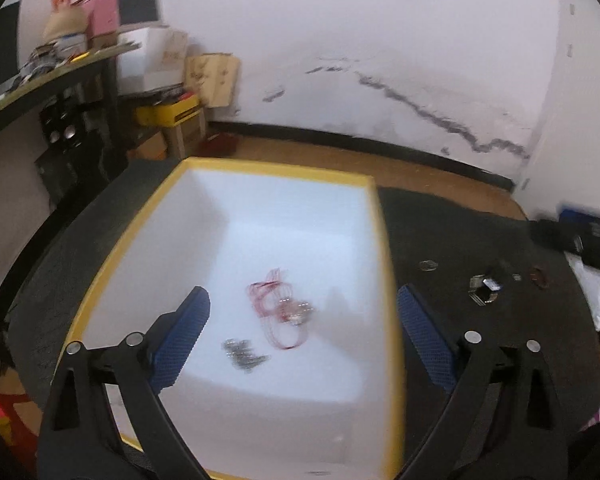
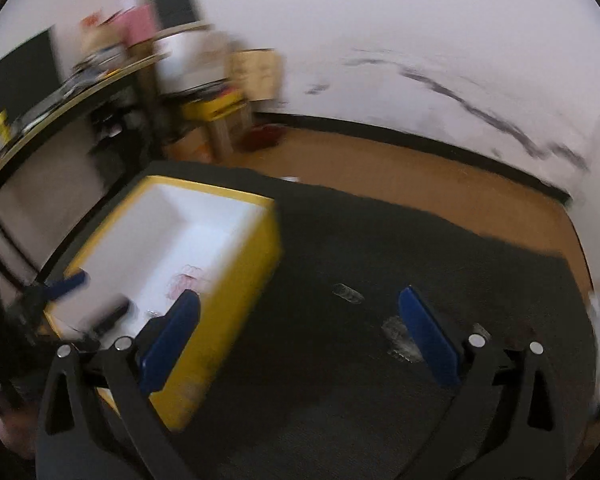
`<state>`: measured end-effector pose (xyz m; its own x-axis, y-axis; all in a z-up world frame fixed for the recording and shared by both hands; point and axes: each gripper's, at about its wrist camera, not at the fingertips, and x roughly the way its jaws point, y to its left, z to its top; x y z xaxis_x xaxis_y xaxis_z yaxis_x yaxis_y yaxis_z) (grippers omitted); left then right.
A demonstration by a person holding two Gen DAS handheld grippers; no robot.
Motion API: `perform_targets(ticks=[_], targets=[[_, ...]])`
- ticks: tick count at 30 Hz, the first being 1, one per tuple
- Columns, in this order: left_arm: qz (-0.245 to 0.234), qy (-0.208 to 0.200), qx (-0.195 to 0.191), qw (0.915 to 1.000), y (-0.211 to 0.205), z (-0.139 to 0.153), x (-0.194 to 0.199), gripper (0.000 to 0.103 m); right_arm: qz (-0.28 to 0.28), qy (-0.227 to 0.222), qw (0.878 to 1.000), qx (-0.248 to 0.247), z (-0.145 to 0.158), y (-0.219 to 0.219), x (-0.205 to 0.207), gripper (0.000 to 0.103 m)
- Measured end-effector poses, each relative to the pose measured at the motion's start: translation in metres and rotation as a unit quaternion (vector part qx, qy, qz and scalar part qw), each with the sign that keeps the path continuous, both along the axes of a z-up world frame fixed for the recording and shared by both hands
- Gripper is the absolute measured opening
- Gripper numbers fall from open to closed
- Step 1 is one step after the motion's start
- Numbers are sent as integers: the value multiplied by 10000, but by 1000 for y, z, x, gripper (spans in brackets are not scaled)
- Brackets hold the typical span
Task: Organize jewelry
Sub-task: 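Move both tools back over the mat toward the remaining jewelry, then grasp the black wristwatch by its strap with the left tool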
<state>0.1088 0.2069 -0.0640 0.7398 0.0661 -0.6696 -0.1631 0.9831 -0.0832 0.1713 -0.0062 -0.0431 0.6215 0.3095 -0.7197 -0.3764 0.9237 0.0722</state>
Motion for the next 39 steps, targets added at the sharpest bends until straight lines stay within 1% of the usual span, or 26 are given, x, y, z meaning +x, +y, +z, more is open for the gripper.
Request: perform_targets(ticks=[2, 3, 4, 5, 7, 9, 10, 13, 15, 17, 18, 19, 21, 24, 26, 28, 34, 37, 39], targets=[[-185, -12, 67, 9998, -25, 2, 4, 93, -405, 31, 9992, 2, -11, -46, -5, 96], [-325, -7, 94, 9994, -40, 2, 8, 93, -752, 87, 9971, -40, -21, -82, -8, 96], [-434, 9, 107, 9990, -52, 1, 11, 93, -938, 125, 9955, -57, -27, -101, -9, 96], [-557, 54, 149, 9983, -67, -1, 15, 93, -1222, 190, 9923, -41, -36, -129, -11, 96], [-822, 148, 338, 9959, -100, -9, 22, 93, -1541, 212, 9878, 15, -46, -165, -17, 96], [-1042, 202, 487, 9932, -127, -17, 28, 93, -1719, 151, 9850, -10, -54, -189, -22, 96], [-1171, 244, 549, 9913, -145, -24, 33, 93, -1765, 97, 9842, -67, -57, -197, -26, 96], [-1369, 311, 681, 9878, -176, -39, 40, 93, -1804, -71, 9832, -250, -71, -215, -34, 96], [-1453, 340, 788, 9857, -191, -50, 46, 93, -1793, 24, 9836, -200, -86, -231, -35, 96], [-1510, 443, 847, 9839, -205, -63, 56, 93, -1792, 304, 9833, -63, -97, -237, -28, 96], [-1568, 543, 797, 9829, -212, -72, 64, 93, -1785, 469, 9828, 112, -102, -239, -25, 96], [-1577, 594, 760, 9828, -215, -77, 68, 93, -1775, 569, 9820, 296, -105, -242, -22, 96], [-1598, 685, 669, 9825, -221, -89, 82, 93, -1712, 650, 9821, 452, -107, -244, -20, 96], [-1550, 780, 758, 9819, -233, -102, 93, 93, -1655, 570, 9840, 320, -108, -241, -18, 96], [-1523, 860, 803, 9813, -239, -112, 101, 93, -1646, 594, 9840, 329, -111, -243, -17, 96], [-1565, 913, 736, 9807, -243, -116, 109, 93, -1650, 605, 9838, 357, -110, -243, -15, 96], [-1618, 879, 644, 9808, -253, -125, 123, 93, -1619, 537, 9853, 140, -113, -234, -2, 96], [-1622, 919, 678, 9801, -258, -130, 133, 93, -1594, 524, 9857, 126, -114, -229, 4, 96], [-1580, 863, 717, 9810, -261, -133, 140, 93, -1582, 550, 9858, 88, -117, -226, 9, 96]])
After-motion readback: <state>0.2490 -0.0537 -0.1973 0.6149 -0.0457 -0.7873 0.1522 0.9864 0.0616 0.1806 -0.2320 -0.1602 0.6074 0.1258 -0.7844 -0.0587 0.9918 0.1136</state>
